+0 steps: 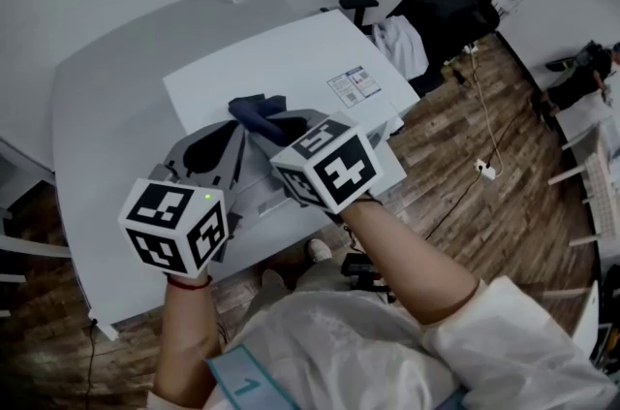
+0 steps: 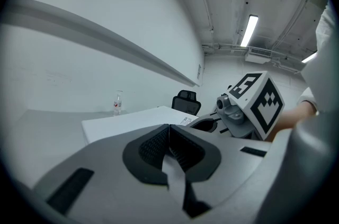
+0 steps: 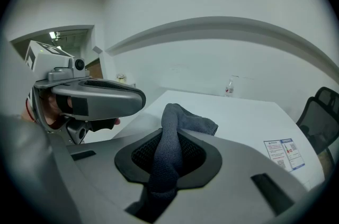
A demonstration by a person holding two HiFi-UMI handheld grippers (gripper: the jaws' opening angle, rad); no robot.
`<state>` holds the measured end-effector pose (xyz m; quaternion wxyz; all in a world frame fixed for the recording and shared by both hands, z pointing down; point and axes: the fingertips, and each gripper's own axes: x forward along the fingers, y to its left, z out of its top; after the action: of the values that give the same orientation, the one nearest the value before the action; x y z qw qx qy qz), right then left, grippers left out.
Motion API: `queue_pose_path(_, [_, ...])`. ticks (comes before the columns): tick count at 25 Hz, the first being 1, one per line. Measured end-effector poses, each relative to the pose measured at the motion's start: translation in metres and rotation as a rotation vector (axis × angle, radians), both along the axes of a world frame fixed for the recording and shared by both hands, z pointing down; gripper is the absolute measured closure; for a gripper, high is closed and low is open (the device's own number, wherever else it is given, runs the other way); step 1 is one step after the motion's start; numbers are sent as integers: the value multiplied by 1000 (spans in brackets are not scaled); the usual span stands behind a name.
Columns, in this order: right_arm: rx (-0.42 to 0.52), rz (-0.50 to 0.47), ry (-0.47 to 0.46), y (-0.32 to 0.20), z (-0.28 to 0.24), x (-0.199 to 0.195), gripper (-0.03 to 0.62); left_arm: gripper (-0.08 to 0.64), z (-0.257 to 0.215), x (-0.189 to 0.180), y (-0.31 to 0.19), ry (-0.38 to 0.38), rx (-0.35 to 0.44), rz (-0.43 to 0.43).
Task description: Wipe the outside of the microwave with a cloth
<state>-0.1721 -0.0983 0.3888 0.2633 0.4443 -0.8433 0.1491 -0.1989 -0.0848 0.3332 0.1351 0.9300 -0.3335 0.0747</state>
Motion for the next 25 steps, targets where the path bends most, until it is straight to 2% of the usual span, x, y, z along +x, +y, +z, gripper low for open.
queue_pose_path(7, [-40, -102, -52, 13, 0, -36, 518, 557, 2, -25, 1, 29, -9, -66])
queue_pose_path(12, [-160, -248, -225, 28, -8, -82, 518, 557, 1, -49, 0, 56, -8, -135])
queue_pose_path(17, [-262, -359, -285, 36, -8, -111, 518, 557, -3, -88, -1, 92, 3, -229])
queue_pose_path(19, [-289, -413, -277, 38, -9, -119, 518, 557, -8, -108, 0, 117, 15, -280])
queue_pose_path(22, [-288, -498, -208, 24, -19, -128, 518, 557, -16, -138, -2, 147, 28, -358])
queue_pose_path(25, [-240, -579, -50, -5, -27, -136, 518, 557, -15, -159, -8, 159, 17, -393])
